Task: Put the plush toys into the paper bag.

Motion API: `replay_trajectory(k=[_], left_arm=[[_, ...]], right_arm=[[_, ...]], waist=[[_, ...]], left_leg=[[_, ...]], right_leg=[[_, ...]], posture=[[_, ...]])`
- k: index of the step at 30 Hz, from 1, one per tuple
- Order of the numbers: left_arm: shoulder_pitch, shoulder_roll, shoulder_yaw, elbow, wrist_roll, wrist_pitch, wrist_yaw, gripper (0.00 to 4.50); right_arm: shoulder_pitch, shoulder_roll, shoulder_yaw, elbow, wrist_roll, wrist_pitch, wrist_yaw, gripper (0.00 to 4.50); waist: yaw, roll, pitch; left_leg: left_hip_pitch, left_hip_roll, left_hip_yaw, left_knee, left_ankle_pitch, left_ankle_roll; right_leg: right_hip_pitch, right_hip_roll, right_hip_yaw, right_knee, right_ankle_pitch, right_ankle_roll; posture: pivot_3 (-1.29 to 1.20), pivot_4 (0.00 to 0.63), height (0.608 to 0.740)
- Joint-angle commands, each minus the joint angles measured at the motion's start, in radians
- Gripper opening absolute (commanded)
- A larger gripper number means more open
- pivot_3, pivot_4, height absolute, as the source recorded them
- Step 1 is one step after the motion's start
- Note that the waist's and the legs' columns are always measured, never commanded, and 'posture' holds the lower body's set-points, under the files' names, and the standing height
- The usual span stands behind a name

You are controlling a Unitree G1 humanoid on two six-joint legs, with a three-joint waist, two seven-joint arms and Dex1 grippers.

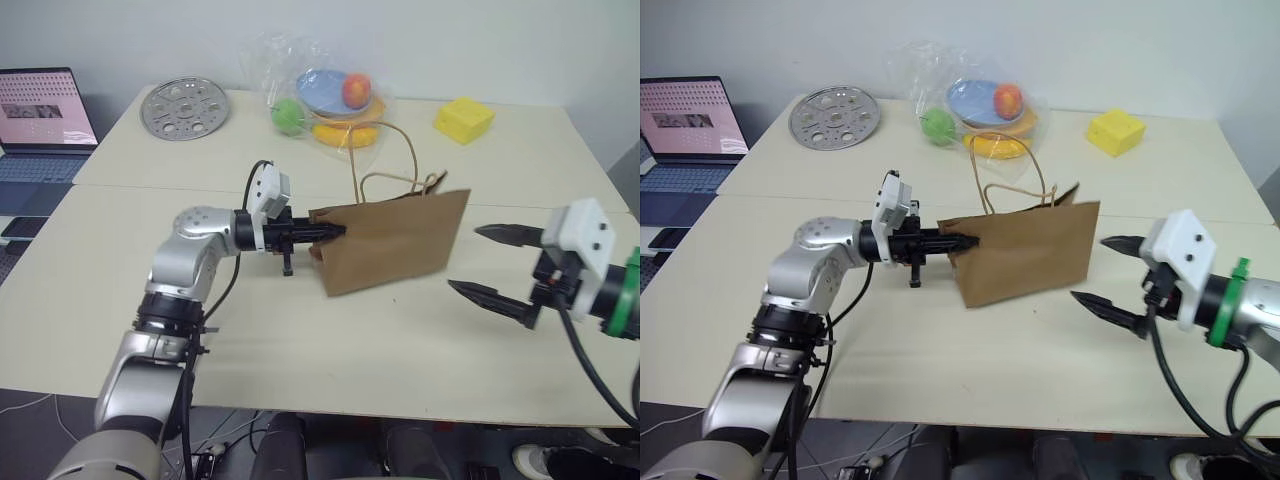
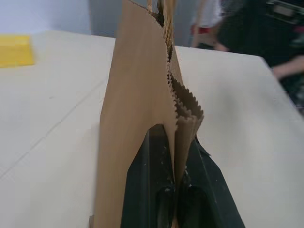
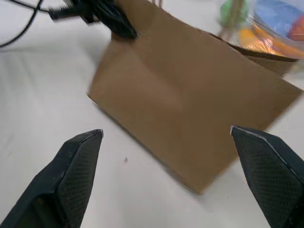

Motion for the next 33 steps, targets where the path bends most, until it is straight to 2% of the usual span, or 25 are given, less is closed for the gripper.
replay_trajectory(k=[1,5,8,10,13,19,25,27,29,33], left_arm=[[-0.067,-0.012,-0.033,0.070,0.007,-0.024,-0.107,0.03],[-0.128,-0.055,-0.073,0.228,0.081,-0.162,-0.163,0.03],[-0.146,-0.080,-0.066,0.289,0.121,-0.231,-0.134,0.03],[-0.145,-0.074,-0.059,0.293,0.120,-0.206,-0.142,0.03],[-0.134,-0.050,-0.050,0.283,0.126,-0.195,-0.145,0.70],[-0.066,0.032,-0.024,0.134,0.101,-0.140,-0.145,2.50],[0.106,0.240,0.084,-0.140,0.098,-0.025,-0.053,4.42],[0.161,0.301,0.119,-0.188,0.155,-0.048,0.038,4.42],[0.195,0.367,0.124,-0.225,0.189,0.018,0.086,4.42],[0.304,0.499,0.228,-0.301,0.113,0.081,0.038,4.42]], right_arm=[[0.066,-0.047,-0.157,-0.034,0.019,0.045,0.050,4.50],[0.125,-0.043,-0.255,-0.056,0.036,0.075,0.048,4.50],[0.114,-0.035,-0.230,-0.076,0.084,0.087,0.021,4.50],[0.101,-0.040,-0.210,-0.071,0.104,0.089,0.012,4.50],[0.084,-0.056,-0.184,-0.049,0.106,0.079,0.013,4.50],[0.033,-0.096,-0.134,0.023,0.089,0.052,0.045,4.50],[-0.015,-0.193,-0.117,0.169,0.042,-0.016,0.186,4.50],[-0.029,-0.237,-0.112,0.238,0.016,-0.044,0.243,4.50],[-0.041,-0.267,-0.109,0.288,0.014,-0.058,0.300,4.50],[-0.033,-0.345,-0.106,0.423,-0.079,-0.159,0.455,4.50]], waist=[[-0.001,0.000,0.000],[-0.003,0.000,0.000],[-0.009,0.000,0.000],[-0.009,0.000,0.000],[-0.009,0.000,0.000],[-0.016,0.000,0.000],[-0.026,0.000,0.000],[-0.026,0.001,0.000],[-0.026,0.001,0.000],[-0.025,0.001,0.000]], left_leg=[[0.000,0.000,0.000,0.000,0.000,0.000],[0.002,0.000,0.000,0.001,0.000,0.000],[0.002,0.000,0.001,0.001,0.000,0.001],[0.002,0.000,0.001,0.001,0.000,0.001],[0.002,0.000,0.001,0.001,0.000,0.001],[0.002,0.001,0.001,0.001,0.000,0.001],[0.002,0.001,0.001,0.001,0.000,0.001],[0.003,0.001,0.001,0.000,0.000,0.001],[0.004,0.001,0.002,0.000,0.000,0.001],[0.004,0.001,0.003,0.001,0.000,0.001]], right_leg=[[0.000,0.000,0.000,0.000,0.000,0.000],[0.001,0.001,0.000,0.001,0.000,0.000],[0.001,0.001,0.001,0.000,0.000,0.000],[0.001,0.001,0.001,0.001,0.000,0.000],[0.002,0.001,0.002,0.001,0.000,0.000],[0.001,0.001,0.002,0.001,0.000,0.000],[0.001,0.001,0.002,0.002,0.000,0.000],[0.002,0.001,0.001,0.002,0.000,0.000],[0.002,0.000,0.002,0.001,0.000,0.000],[0.002,0.000,0.003,0.000,0.000,0.000]], posture=[[0.00,0.150,0.740],[0.00,0.150,0.740],[0.00,0.150,0.740],[0.00,0.150,0.740],[0.00,0.150,0.740],[0.00,0.150,0.740],[0.00,0.150,0.740],[0.00,0.150,0.740],[0.00,0.150,0.740],[0.00,0.150,0.740]])
